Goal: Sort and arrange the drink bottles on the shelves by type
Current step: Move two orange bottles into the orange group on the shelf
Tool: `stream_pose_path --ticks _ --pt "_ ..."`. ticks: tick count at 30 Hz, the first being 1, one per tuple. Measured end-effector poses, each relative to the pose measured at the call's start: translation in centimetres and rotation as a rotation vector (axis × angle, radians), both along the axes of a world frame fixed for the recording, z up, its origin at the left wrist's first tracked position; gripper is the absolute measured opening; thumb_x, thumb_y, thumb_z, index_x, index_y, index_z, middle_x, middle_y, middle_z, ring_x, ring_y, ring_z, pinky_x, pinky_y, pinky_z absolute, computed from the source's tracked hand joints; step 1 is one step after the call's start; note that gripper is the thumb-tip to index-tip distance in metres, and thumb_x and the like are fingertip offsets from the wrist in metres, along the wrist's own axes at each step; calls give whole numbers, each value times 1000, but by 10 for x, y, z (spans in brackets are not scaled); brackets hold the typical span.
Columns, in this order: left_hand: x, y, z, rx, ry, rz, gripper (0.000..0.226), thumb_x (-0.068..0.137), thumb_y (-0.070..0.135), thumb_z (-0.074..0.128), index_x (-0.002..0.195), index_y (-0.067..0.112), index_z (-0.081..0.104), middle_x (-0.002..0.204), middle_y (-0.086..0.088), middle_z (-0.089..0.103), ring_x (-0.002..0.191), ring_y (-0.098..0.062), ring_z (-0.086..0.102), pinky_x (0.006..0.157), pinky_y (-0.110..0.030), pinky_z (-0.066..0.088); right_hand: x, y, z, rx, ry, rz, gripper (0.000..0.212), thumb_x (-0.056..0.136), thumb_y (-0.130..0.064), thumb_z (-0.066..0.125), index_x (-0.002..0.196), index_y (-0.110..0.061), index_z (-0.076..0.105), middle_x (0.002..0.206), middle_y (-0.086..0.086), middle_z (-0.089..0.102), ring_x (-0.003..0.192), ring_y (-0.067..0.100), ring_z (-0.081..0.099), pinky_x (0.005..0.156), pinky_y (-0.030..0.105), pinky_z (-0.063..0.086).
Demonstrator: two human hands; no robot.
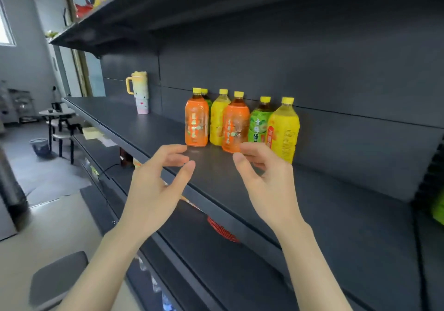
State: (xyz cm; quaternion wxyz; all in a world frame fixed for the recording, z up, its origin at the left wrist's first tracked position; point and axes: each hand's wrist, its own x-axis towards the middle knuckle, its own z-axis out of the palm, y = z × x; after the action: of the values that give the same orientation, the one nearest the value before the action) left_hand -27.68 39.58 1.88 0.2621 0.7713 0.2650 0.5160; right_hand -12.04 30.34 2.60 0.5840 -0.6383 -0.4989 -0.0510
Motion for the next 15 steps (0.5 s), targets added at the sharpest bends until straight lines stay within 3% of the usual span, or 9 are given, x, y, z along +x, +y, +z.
stream_pose_path --ticks 3,10,15 --pt "-2 74 -4 -21 18 -73 20 88 27 60 108 30 59 89 25 67 95 14 55 72 -1 38 -4 69 -4 -31 -39 -73 22 92 -29 61 111 -18 67 106 -8 70 97 3 61 86 18 48" --pt "34 223 10 13 38 -239 20 88 26 61 108 28 59 92 22 66 92 18 54 77 4 33 6 193 7 -93 -55 -253 24 93 -25 60 112 -14 68 104 -5 70 91 2 60 76 6 44" --pt "87 302 6 37 -4 -347 24 88 25 62 111 24 58 105 9 65 98 1 59 78 3 35 33 244 8 -141 -57 -403 22 93 -25 60 110 -14 68 104 -1 69 93 10 61 83 26 50"
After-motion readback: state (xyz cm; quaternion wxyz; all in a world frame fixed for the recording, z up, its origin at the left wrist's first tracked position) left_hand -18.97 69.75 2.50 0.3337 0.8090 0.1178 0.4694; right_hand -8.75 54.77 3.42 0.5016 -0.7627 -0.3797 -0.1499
